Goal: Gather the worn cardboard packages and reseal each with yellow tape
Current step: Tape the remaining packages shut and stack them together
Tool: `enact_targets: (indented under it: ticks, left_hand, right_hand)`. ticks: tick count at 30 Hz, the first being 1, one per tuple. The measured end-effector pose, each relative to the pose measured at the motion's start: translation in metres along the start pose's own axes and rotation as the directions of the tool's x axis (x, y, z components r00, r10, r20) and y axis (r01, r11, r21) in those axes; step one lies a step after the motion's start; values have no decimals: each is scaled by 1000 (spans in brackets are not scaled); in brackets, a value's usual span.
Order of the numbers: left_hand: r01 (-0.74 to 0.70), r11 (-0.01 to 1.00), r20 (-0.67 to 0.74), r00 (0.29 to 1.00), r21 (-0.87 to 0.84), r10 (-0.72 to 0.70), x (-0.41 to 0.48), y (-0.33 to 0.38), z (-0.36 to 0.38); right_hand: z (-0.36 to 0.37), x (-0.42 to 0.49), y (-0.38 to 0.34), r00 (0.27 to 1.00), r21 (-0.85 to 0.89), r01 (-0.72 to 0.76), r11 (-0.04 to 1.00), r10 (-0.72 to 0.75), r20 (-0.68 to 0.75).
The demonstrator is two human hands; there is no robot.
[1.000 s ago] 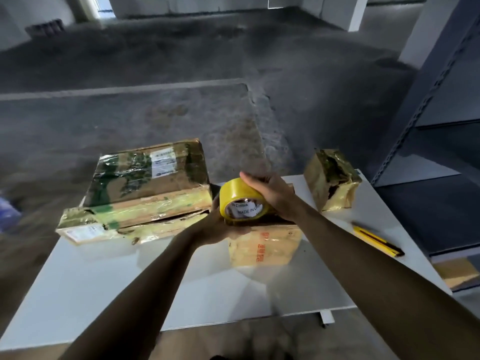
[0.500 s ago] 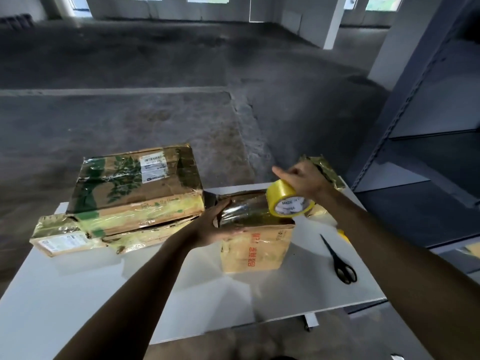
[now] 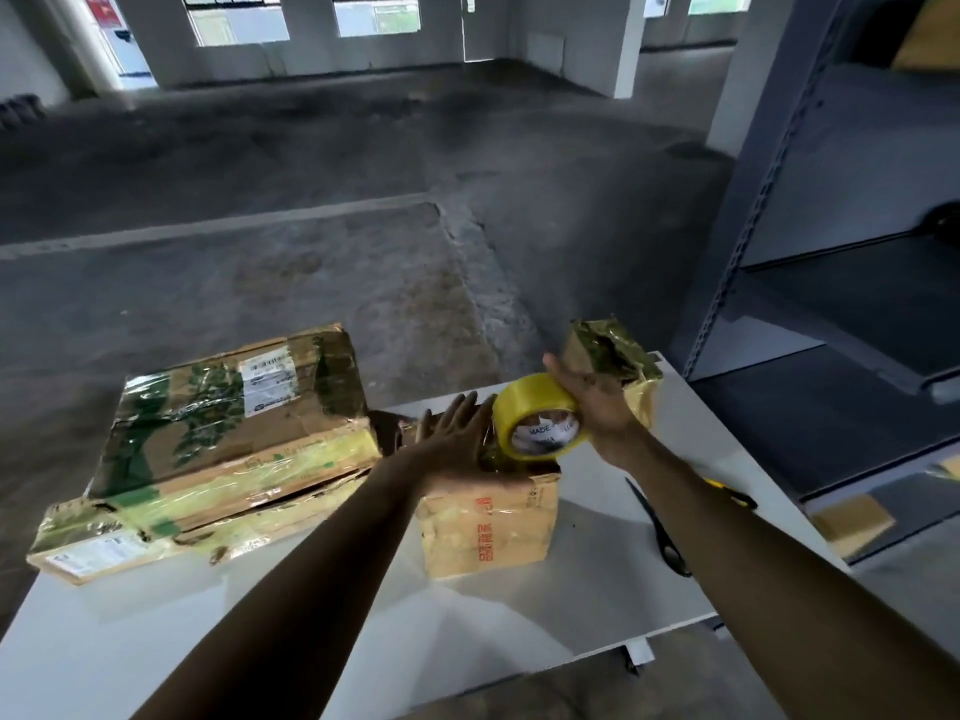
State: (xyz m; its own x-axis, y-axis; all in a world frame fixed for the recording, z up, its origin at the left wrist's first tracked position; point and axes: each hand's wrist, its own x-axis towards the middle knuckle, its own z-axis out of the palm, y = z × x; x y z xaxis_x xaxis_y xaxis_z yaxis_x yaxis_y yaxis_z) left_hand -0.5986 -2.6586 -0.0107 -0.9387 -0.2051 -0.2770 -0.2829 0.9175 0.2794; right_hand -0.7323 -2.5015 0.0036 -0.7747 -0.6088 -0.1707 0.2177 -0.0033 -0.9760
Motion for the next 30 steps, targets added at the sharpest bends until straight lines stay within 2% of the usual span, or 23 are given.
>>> enact_targets:
  ticks: [4, 7, 10, 13, 15, 17, 19, 22, 26, 30]
  left_hand:
    - [41, 999, -83, 996, -3, -41, 9, 4, 18]
    - [11, 1000, -123, 992, -14, -12, 4, 2, 18]
    - [-4, 1000, -114, 993, 5, 5, 4, -3, 15]
    - [23, 1000, -77, 997, 9, -22, 3, -6, 12]
    - [16, 999, -54, 998, 33, -14, 4, -5, 11]
    - [17, 997, -41, 999, 71, -14, 4, 0, 10]
    - [14, 995, -42, 999, 100, -10, 1, 5, 10]
    - [27, 993, -3, 1000, 118, -27, 2, 7, 6]
    - [34, 995, 118, 992, 91, -45, 16, 21, -5]
    - [-46, 988, 213, 977, 148, 14, 33, 44, -12]
  right_hand:
    - [0, 7, 24, 997, 133, -73, 988, 77, -25]
    - [10, 10, 5, 998, 42, -33, 999, 31, 47]
    - [5, 14, -29, 997, -143, 72, 987, -74, -8]
    - [-21, 18, -52, 983, -388, 169, 906, -185, -5]
    - [-39, 18, -43, 991, -568, 86, 818, -129, -36]
    - [-56, 21, -13, 993, -637, -29, 770, -50, -106]
    - [-62, 16, 20, 994, -655, -88, 750, 18, -112]
    - [-66, 6, 49, 993, -599, -117, 792, 73, -98]
    - [-66, -2, 60, 994, -504, -101, 858, 73, -75]
    - [-65, -3, 62, 994, -465, -106, 879, 86, -65]
